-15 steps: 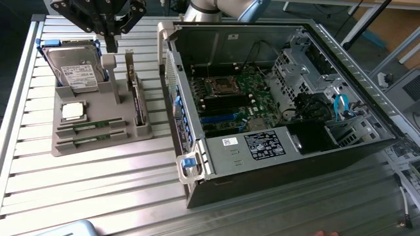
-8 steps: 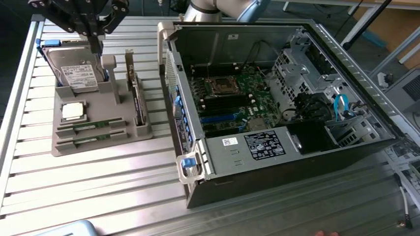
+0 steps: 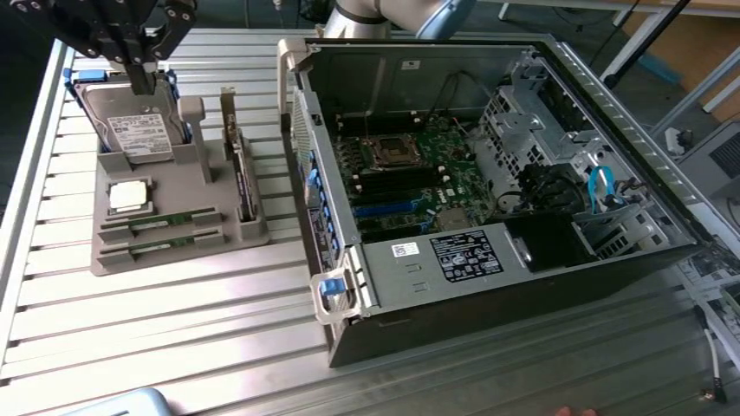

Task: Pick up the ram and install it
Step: 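Reach for the ram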

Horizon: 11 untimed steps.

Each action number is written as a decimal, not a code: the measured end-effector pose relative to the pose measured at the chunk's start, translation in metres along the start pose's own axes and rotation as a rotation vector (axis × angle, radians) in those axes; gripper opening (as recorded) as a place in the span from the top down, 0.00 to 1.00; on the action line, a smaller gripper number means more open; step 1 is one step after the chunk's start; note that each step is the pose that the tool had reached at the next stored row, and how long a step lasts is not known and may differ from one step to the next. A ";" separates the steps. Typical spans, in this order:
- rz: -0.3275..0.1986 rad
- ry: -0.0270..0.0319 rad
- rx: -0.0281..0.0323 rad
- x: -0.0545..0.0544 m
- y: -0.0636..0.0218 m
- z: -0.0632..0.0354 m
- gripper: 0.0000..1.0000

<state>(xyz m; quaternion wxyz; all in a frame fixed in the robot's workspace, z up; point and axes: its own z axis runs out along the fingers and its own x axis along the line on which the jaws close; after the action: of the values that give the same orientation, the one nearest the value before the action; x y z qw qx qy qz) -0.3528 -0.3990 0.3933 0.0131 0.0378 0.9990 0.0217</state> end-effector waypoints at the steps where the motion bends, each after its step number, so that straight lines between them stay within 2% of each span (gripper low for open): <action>1: 0.000 -0.0001 0.0000 0.001 -0.0001 0.0000 0.89; 11: 0.000 0.0000 0.0000 0.003 -0.0002 -0.0001 0.89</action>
<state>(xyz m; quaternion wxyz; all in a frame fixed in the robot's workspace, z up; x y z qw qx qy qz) -0.3562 -0.3989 0.3933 0.0131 0.0379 0.9990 0.0217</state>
